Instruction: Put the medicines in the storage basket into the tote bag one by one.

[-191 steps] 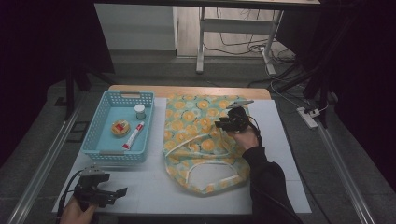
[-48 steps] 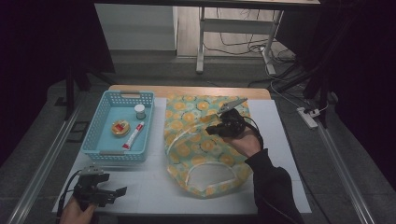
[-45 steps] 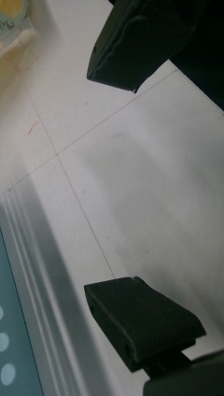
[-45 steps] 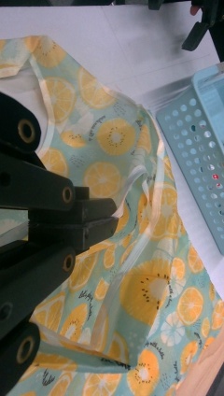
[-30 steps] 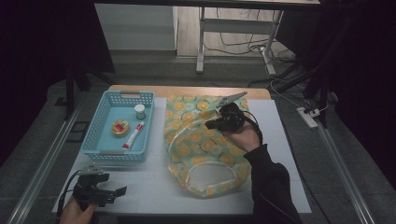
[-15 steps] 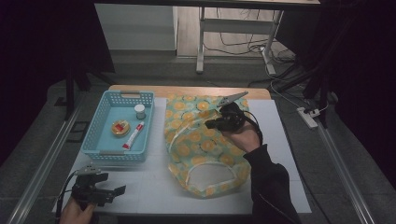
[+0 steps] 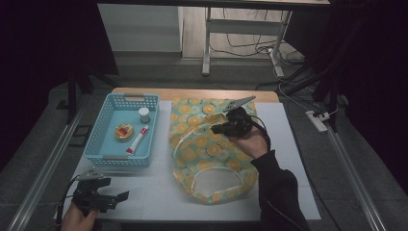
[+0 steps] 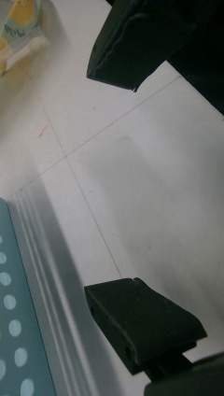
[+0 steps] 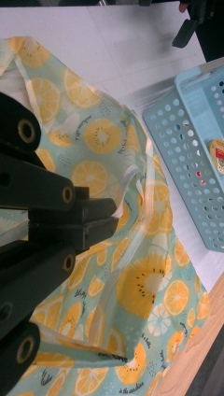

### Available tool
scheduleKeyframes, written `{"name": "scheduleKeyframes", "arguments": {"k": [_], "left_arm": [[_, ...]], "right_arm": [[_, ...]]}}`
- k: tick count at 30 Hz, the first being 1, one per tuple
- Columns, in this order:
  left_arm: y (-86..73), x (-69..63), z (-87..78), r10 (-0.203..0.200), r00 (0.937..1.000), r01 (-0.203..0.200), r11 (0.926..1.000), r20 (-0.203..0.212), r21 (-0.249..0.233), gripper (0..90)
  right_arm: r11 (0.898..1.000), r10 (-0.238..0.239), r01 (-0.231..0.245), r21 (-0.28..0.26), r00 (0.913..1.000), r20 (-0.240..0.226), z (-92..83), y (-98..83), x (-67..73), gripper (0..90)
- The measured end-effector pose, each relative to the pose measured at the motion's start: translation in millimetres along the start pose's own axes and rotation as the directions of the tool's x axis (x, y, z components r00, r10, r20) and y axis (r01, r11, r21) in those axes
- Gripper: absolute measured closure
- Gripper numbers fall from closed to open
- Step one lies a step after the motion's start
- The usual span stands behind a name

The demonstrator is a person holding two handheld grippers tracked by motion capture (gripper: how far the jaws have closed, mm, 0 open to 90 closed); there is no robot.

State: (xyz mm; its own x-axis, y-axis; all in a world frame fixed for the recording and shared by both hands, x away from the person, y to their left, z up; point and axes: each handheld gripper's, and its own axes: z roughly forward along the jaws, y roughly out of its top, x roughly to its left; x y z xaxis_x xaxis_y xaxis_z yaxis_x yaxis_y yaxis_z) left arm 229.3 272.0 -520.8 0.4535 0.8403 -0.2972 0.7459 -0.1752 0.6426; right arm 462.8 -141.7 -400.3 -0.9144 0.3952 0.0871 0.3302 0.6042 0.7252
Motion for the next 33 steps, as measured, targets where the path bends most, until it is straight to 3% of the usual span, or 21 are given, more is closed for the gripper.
{"name": "scheduleKeyframes", "arguments": {"k": [5, 8, 11, 17, 24, 27, 33], "left_arm": [[4.0, 0.5, -2.5, 0.019, 0.9996, -0.019, 0.9997, 0.018, -0.015, 1.6], [6.2, -0.3, -4.6, 0.041, 0.9992, -0.041, 0.9988, 0.005, -0.027, 1.2], [8.9, 0.1, -5.9, 0.032, 0.999, -0.031, 0.9988, 0.031, -0.037, 0.2], [15.0, 0.8, -11.3, 0.026, 0.9988, -0.023, 0.9977, 0.042, -0.063, 0.2], [22.7, 1.9, -16.3, 0.04, 0.9988, -0.039, 0.9979, 0.028, -0.051, 0.7], [26.8, 1.5, -19.1, 0.06, 0.9978, -0.058, 0.9956, 0.029, -0.074, 0.8], [36.4, 4.3, -23.2, 0.056, 0.9984, -0.055, 0.9949, 0.012, -0.084, 0.0]], "right_arm": [[1.0, -0.003, 0.003, 0.003, 1.0, 0.006, 0.2, -0.2, 0.9, 90.0], [1.0, -0.009, 0.009, 0.002, 0.9999, 0.007, -0.4, 0.1, 1.1, 90.0], [1.0, -0.009, 0.009, 0.001, 0.9999, 0.007, -1.2, 0.3, 0.8, 90.0], [1.0, -0.01, 0.01, -0.001, 0.9999, 0.008, -1.4, -0.1, -0.6, 90.0], [1.0, -0.013, 0.013, -0.002, 0.9999, 0.008, -1.2, -0.1, -0.7, 90.0], [1.0, -0.013, 0.013, -0.002, 0.9999, 0.009, -1.0, 0.0, -0.6, 90.0], [1.0, -0.01, 0.01, 0.001, 0.9999, 0.009, -0.2, -0.2, -1.2, 90.0]]}}
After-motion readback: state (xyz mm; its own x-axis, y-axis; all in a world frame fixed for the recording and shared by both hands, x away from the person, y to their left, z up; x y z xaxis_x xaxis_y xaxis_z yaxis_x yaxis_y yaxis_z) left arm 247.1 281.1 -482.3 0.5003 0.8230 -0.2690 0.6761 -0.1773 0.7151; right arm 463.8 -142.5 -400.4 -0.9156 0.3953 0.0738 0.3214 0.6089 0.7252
